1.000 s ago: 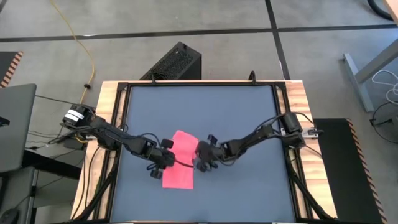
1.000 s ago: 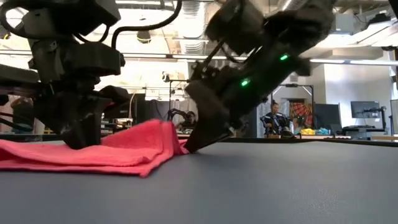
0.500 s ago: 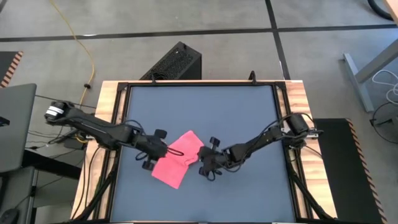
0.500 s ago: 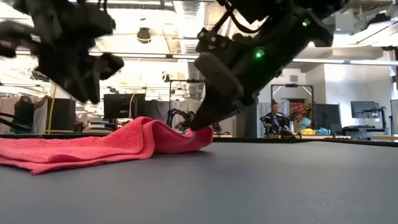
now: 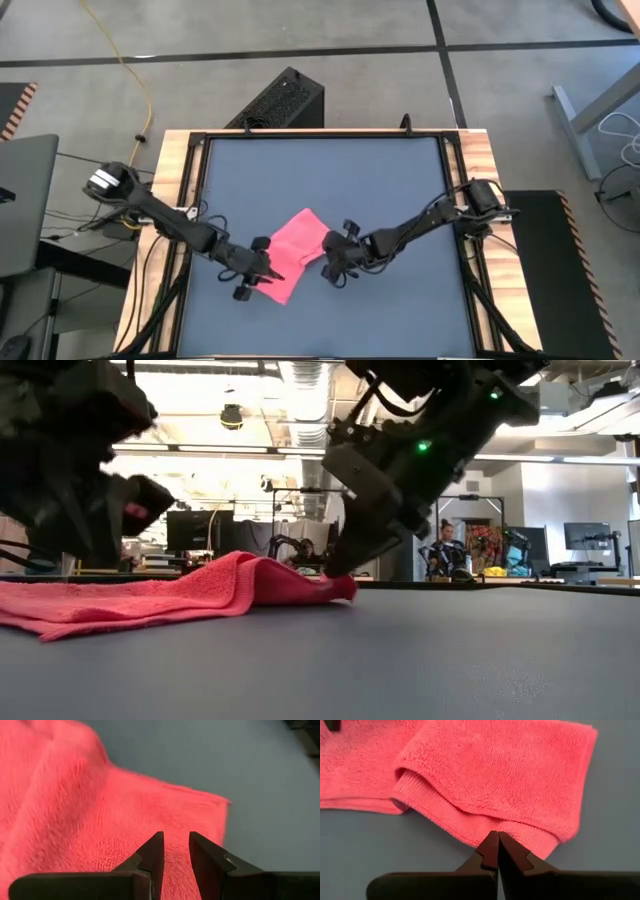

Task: Roll towel
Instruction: Fold the pink towel

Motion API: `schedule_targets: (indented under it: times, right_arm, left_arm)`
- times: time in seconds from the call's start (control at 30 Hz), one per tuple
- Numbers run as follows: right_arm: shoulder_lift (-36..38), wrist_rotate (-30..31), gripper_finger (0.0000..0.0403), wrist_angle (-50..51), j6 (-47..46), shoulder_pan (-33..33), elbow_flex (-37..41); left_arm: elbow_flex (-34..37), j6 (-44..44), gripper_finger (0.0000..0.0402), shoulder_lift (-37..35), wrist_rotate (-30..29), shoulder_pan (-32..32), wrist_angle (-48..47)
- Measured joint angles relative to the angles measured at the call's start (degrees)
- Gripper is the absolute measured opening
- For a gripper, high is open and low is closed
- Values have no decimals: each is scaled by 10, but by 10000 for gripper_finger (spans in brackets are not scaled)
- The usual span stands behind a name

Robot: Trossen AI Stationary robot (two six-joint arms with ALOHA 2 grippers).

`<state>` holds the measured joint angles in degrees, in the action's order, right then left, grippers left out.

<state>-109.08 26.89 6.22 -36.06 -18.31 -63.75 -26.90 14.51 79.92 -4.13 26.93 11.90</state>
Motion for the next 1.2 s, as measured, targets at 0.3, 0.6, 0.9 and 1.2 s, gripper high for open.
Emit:
schedule_targets:
  times: [0.3,0.6,0.9,1.2]
  right_arm:
    - [0,0,66,26,-10,-8,0]
    - [7,-14,103,115,-36,-16,0]
    - [7,-14,105,105,-40,-15,0]
    - [7,-9,105,14,56,-3,0]
  left_arm:
    - [-13,41,80,94,61,18,9]
    - [-12,25,80,-4,100,20,-168]
    - [-11,28,80,-130,92,20,-306]
    - [3,57,80,-160,38,43,-217]
